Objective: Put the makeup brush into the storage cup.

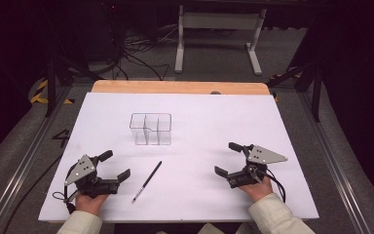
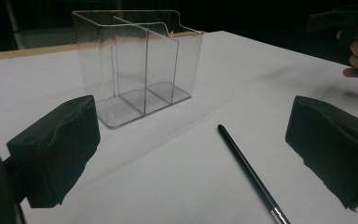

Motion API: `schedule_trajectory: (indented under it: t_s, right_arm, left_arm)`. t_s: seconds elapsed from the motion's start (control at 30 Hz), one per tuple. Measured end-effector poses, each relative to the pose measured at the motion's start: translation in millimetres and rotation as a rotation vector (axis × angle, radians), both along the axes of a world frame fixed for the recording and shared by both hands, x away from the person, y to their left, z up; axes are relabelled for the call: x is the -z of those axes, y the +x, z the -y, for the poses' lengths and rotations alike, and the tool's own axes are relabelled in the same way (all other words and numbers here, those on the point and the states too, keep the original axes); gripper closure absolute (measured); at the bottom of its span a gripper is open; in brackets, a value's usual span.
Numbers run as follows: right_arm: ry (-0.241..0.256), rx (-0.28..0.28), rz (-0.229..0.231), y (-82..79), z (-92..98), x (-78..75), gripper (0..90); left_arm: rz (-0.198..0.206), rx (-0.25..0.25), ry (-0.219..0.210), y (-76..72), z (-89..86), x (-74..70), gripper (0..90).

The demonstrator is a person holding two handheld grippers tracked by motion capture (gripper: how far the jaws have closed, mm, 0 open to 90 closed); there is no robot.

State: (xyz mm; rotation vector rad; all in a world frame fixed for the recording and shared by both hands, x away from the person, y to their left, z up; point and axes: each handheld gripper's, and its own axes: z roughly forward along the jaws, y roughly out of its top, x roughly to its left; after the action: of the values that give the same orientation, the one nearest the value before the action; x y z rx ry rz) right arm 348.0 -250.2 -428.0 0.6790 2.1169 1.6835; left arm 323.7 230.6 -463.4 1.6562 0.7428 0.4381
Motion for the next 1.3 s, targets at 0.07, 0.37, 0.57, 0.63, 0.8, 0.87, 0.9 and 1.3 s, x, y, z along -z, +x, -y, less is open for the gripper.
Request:
schedule_trajectory:
  t_s: [0.07,0.37,0.57,0.63,0.8,0.87,0.9,1.3]
  right_arm:
    - [-0.003,-0.018,0.003,2.4,-7.2,-4.7,0.6]
    - [-0.048,-0.103,0.007,12.9,-38.6,-20.4,0.5]
    - [-0.06,-0.135,0.004,20.3,-54.2,-31.2,0.4]
    - [-0.055,-0.148,0.007,22.8,-60.1,-33.8,0.4]
    - [-0.043,-0.179,-0.009,28.2,-76.2,-37.7,0.4]
    - [-0.049,-0.189,-0.014,29.0,-82.1,-38.7,0.4]
    - [-0.056,-0.194,-0.01,29.2,-85.5,-39.1,0.4]
    - [-0.07,-0.258,-0.036,34.4,-116.8,-39.6,0.4]
  left_arm:
    - [0.0,0.0,0.001,0.0,0.1,0.0,3.6]
    - [-0.003,0.007,0.016,-0.5,0.5,0.5,3.5]
    - [0.002,0.003,0.013,-1.7,-0.1,1.1,3.4]
    - [0.001,0.004,0.014,-1.6,-0.4,1.0,3.4]
    - [-0.005,0.011,0.02,0.0,0.5,0.8,3.3]
    - [-0.003,0.008,0.02,-0.1,0.8,0.8,3.4]
    - [0.004,0.006,0.022,-0.1,0.7,0.7,3.4]
    - [-0.001,0.013,0.018,0.5,1.0,0.6,3.3]
